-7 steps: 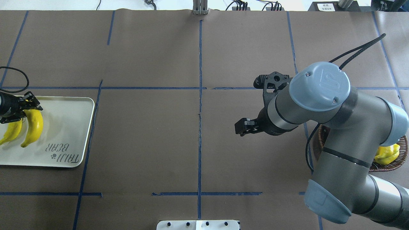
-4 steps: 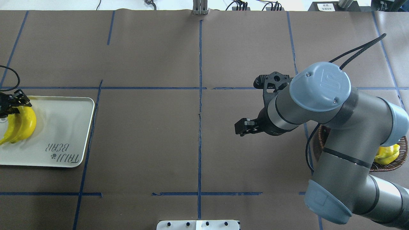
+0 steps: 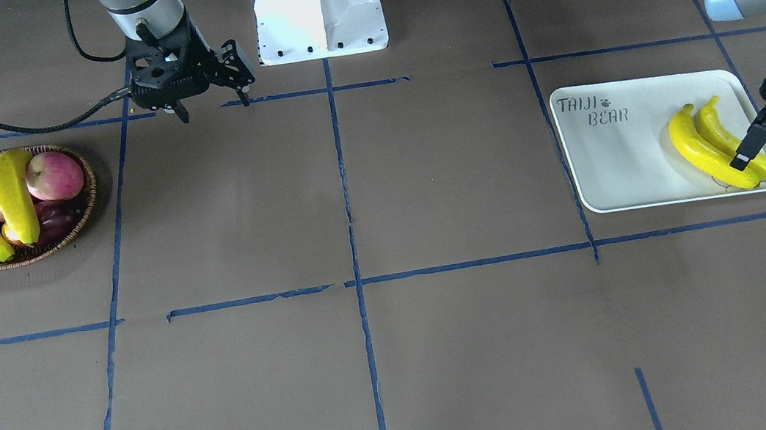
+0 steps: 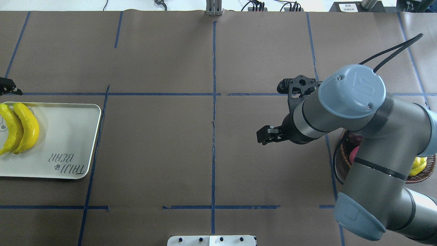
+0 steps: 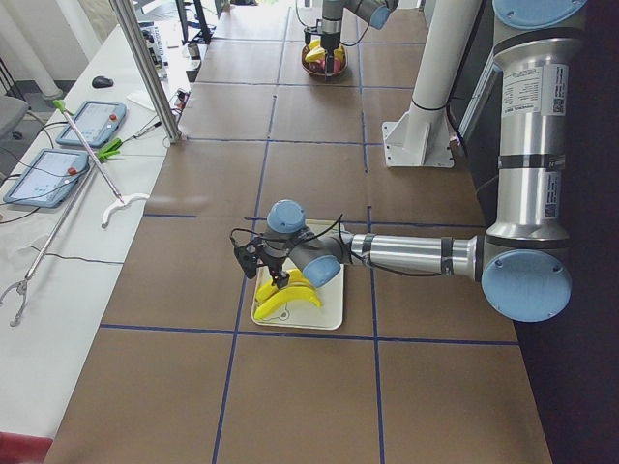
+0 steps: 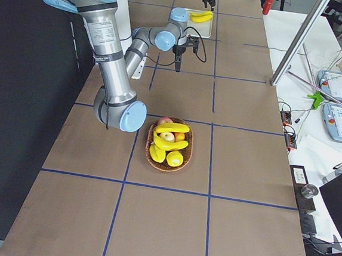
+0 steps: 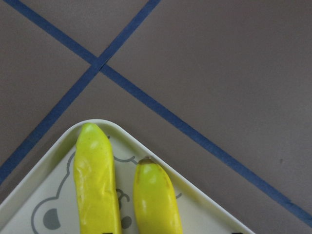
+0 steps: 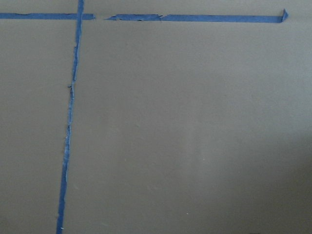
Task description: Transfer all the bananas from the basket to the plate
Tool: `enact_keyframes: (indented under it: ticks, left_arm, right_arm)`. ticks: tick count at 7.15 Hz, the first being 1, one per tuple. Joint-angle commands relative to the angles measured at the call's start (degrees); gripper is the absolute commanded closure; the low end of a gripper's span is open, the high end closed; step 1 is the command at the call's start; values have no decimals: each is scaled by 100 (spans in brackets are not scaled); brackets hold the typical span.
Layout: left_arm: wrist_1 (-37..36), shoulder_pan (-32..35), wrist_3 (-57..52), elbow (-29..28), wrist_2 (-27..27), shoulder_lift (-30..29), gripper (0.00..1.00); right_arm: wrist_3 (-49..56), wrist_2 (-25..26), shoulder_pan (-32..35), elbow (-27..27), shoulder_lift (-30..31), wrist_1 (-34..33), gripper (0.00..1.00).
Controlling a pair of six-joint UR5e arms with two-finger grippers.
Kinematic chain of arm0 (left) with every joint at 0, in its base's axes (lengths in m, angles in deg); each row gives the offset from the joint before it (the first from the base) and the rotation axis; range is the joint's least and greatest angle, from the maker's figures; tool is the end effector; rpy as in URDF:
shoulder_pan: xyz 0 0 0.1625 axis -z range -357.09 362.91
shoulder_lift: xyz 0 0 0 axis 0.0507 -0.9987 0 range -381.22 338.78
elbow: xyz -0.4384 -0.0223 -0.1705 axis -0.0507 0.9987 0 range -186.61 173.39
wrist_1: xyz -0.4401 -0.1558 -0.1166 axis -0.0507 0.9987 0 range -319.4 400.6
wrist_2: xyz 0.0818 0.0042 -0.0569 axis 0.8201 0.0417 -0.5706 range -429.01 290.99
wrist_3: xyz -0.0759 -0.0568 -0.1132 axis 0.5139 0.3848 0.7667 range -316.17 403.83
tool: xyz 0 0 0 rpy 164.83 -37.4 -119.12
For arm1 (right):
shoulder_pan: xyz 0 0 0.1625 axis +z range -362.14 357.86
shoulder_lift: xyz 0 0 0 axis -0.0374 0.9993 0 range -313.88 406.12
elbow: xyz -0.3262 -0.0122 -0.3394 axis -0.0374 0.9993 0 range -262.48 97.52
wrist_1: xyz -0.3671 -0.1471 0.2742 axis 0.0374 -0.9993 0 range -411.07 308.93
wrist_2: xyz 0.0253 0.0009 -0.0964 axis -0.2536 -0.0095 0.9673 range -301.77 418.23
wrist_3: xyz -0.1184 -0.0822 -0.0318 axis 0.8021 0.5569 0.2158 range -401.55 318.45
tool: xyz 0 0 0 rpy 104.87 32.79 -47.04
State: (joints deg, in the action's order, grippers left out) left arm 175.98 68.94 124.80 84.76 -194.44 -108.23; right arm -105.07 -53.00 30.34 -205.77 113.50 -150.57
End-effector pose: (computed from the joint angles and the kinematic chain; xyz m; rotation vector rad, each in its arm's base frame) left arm 0.1972 -0.5611 0.6638 -0.0162 0.9619 -0.6831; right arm -0.4705 -0.3942 0.2370 0.0891 -0.8682 -0.0520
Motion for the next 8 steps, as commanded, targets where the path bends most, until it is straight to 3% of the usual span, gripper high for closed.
enact_keyframes:
  ticks: [1,3,8]
  left_arm:
    - [14,43,-11,712,-236,-9,0]
    - [49,-457,16,1075,-175,-35,0]
    - [76,-626,25,1102,-183,-18,0]
  right_arm:
    - [792,-4,239,-422,745,-8,0]
    - [1829,4,582,-731,1581,71,0]
    - [2721,31,943,-996,2524,194,0]
